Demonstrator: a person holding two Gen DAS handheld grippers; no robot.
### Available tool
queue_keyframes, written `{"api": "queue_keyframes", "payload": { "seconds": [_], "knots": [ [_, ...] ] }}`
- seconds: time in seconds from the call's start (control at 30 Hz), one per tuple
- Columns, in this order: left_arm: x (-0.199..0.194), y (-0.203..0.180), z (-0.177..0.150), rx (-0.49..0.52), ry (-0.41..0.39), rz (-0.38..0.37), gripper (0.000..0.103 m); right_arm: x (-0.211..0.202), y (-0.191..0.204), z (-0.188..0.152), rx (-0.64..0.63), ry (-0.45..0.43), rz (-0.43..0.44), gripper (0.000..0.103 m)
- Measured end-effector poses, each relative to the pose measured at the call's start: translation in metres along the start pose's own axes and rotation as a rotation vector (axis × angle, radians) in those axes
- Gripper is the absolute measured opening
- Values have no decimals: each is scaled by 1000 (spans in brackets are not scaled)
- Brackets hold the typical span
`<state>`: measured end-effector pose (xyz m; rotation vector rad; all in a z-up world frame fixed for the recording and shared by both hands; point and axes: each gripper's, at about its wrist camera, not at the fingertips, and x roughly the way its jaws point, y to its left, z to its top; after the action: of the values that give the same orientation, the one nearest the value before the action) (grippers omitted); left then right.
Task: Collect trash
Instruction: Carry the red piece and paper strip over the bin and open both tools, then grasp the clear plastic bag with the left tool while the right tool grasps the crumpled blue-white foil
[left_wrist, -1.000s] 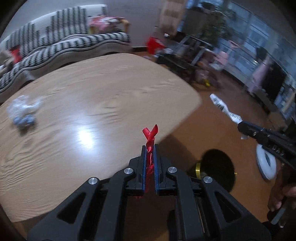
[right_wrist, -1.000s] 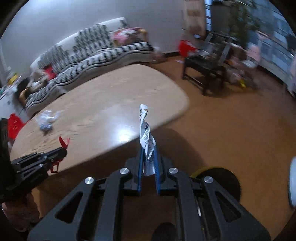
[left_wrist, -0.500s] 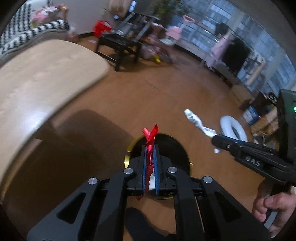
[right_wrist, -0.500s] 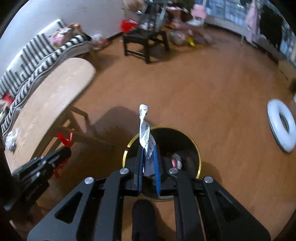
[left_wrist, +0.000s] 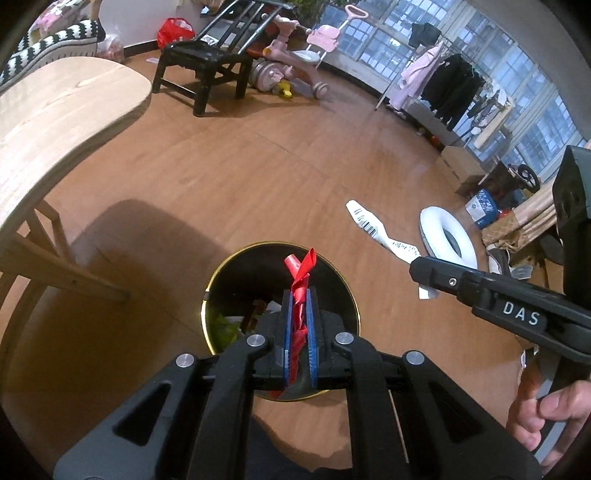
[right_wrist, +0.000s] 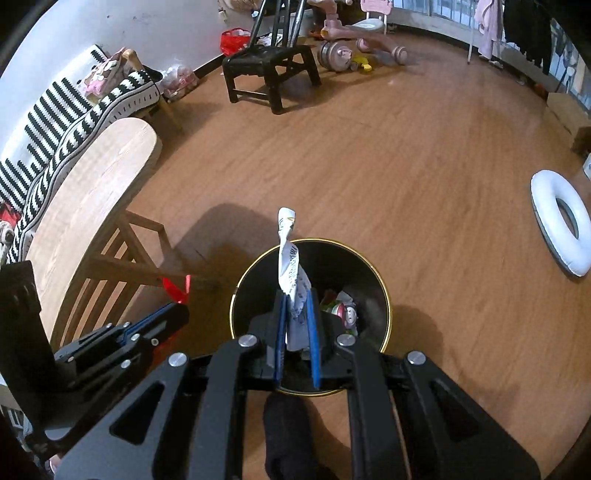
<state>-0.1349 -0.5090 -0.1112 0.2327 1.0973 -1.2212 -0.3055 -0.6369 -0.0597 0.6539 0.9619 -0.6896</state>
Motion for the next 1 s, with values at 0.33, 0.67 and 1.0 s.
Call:
{"api": "queue_keyframes", "payload": {
  "seconds": [0.33, 0.67, 1.0],
  "knots": [
    [9, 6, 2, -17, -23, -3, 73, -6, 0, 1, 67, -33, -11, 73],
    [-79, 71, -5, -57, -167, 196, 92, -20, 86, 10, -106, -132, 35, 83],
    [-246, 192, -44, -292, -317, 518, 92, -24, 261, -11, -352, -168, 266, 84]
  ]
}}
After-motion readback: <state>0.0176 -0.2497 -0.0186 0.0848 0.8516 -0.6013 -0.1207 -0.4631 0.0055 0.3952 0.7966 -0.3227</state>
